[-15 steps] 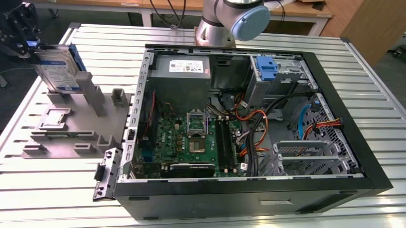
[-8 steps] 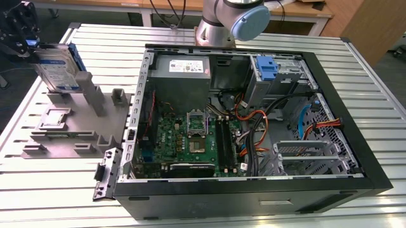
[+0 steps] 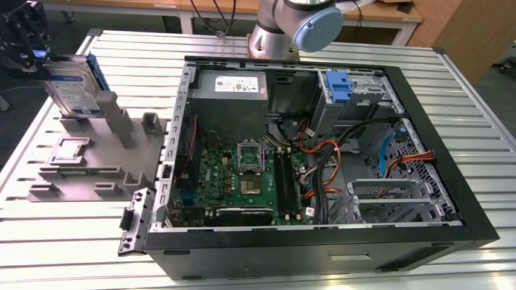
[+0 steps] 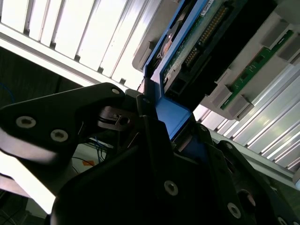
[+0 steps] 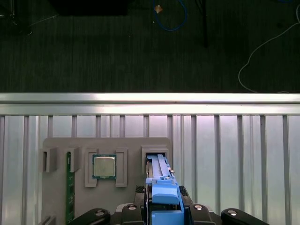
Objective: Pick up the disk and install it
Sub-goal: 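Pick up the disk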
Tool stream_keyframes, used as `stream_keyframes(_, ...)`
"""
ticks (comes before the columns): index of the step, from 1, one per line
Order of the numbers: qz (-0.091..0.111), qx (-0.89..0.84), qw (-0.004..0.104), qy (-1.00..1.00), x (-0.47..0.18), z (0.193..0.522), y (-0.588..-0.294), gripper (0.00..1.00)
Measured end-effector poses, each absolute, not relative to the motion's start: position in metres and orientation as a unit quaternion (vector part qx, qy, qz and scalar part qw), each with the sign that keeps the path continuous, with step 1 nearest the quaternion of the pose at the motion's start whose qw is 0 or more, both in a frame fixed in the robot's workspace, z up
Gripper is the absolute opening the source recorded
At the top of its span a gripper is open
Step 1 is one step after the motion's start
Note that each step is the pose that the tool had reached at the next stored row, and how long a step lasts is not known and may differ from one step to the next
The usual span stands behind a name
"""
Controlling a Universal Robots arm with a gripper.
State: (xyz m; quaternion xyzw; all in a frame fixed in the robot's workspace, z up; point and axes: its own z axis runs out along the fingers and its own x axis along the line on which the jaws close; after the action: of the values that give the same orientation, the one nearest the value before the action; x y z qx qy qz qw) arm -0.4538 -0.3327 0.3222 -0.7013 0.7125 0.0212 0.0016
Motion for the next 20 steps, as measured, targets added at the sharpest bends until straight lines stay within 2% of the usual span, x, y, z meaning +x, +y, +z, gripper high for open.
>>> stream_keyframes(20,0.021,-0.701,0.002,0.713,-0.4539,0.3257,-0.3328,0.37)
